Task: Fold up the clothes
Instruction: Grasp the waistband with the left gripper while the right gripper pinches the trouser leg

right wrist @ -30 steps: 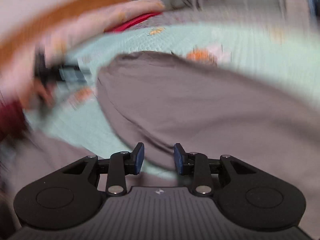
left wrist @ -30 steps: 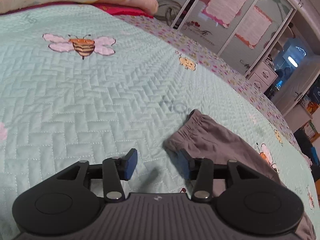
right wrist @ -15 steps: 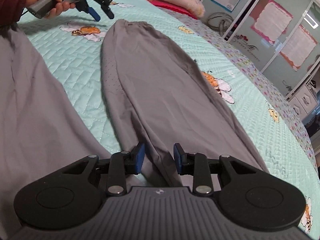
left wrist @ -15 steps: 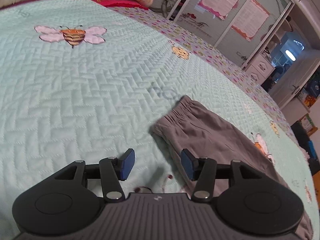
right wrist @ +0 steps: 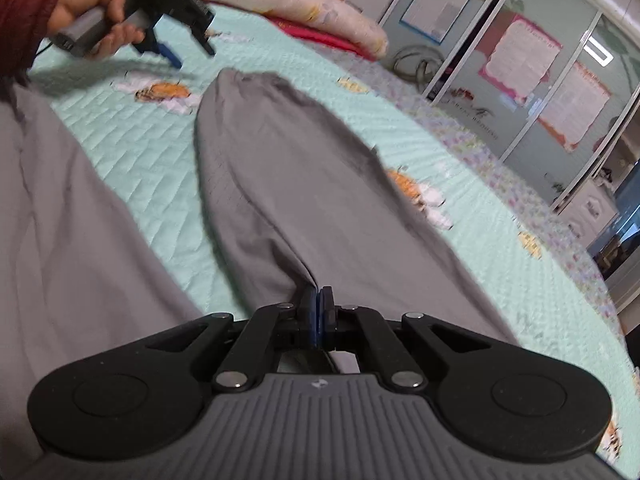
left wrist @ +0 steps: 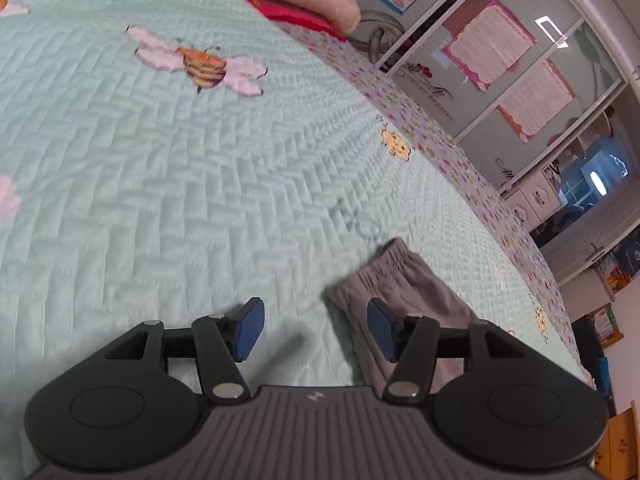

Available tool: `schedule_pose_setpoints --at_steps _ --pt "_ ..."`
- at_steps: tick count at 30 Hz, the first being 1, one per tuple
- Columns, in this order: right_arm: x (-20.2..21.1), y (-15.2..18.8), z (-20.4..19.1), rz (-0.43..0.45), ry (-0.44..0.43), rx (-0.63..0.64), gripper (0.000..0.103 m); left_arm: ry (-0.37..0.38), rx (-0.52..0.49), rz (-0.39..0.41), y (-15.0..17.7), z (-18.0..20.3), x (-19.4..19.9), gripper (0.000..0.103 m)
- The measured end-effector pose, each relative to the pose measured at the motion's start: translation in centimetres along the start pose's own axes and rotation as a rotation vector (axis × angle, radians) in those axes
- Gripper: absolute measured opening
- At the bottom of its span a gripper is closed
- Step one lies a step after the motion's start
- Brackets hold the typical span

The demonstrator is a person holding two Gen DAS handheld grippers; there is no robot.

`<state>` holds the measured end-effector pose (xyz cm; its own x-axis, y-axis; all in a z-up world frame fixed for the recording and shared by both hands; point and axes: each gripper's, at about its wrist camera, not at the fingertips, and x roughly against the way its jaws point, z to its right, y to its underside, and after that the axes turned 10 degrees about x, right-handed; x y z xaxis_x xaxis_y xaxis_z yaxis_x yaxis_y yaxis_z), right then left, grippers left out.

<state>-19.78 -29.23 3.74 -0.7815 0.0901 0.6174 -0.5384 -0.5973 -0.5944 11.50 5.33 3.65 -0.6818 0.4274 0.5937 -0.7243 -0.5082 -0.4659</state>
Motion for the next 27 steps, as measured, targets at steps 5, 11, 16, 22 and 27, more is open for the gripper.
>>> schedule_pose_setpoints --at_steps 5,11,16,22,27 --pt "-1.0 1.4 -0.4 0.002 -0.023 -0.105 0.001 0.024 0.016 -0.039 -0.3 0.8 -1.0 0.060" --pt "-0.9 1.5 -0.3 0.014 -0.026 -0.125 0.000 -0.017 -0.074 -0.120 1.2 3.4 -3.6 0.050" --pt "1.2 0.7 0.9 0.086 -0.036 -0.137 0.000 0.033 -0.113 -0.093 0.3 4.7 -3.4 0.000" --pt "3.2 0.5 1.7 0.144 -0.076 -0.143 0.000 0.020 -0.102 -0.068 -0.4 3.3 -3.0 0.001" --pt "2.1 1.6 0.1 0.103 -0.110 -0.100 0.000 0.043 -0.058 -0.087 -0.4 1.6 -2.6 0.001"
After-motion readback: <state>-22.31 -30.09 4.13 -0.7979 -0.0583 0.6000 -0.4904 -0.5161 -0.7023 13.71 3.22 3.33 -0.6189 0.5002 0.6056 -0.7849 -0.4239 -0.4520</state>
